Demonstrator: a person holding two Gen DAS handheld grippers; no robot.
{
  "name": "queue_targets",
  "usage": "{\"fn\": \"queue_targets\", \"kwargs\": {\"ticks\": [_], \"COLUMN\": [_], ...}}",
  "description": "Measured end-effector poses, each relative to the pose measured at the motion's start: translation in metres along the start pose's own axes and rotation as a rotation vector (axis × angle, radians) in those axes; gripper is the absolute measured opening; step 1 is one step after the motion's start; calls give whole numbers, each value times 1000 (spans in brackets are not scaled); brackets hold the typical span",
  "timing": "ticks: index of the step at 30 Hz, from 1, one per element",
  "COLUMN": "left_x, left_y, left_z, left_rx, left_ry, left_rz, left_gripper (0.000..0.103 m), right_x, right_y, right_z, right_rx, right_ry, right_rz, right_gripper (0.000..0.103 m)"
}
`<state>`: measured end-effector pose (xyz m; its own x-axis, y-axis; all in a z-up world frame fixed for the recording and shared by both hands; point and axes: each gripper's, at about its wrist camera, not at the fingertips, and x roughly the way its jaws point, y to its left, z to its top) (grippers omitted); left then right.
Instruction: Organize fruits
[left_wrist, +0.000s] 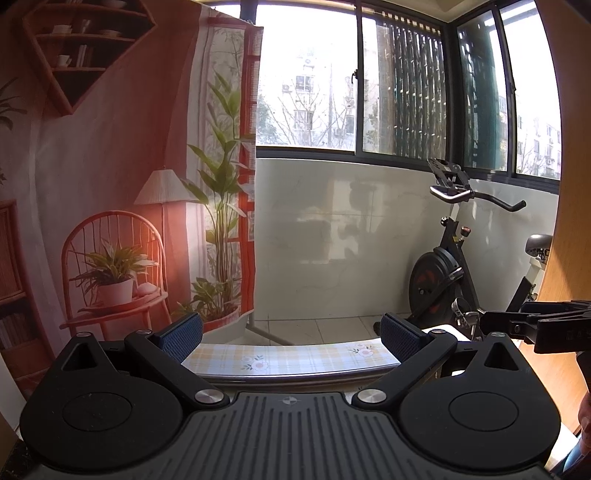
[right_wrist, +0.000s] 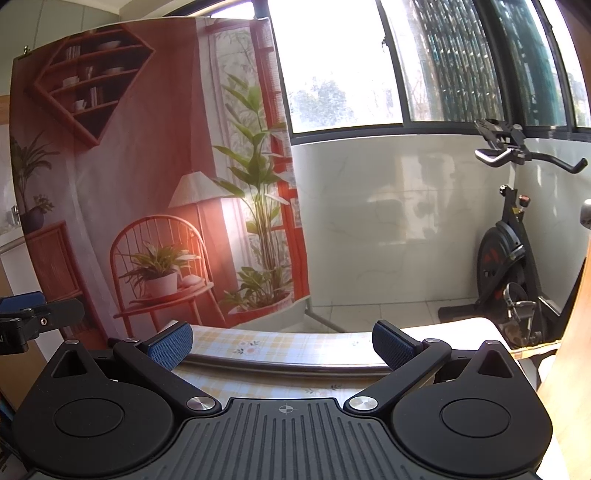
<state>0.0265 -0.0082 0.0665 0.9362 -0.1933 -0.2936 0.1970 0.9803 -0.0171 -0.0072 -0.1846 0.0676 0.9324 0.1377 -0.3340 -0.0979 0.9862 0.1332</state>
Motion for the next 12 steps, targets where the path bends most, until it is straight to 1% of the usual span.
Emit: {"fn": "queue_targets", "kwargs": {"ticks": [12], "left_x": [0], "left_y": [-2], "left_z": [-1], "left_rx": [-8], "left_ry": [-1], "left_rz": [1], "left_gripper": [103], "right_x": [0], "right_y": [-1], "right_z": [-4], "right_rx": [-3], "right_ry": [6], "right_rz": [-5], "right_gripper": [103]}}
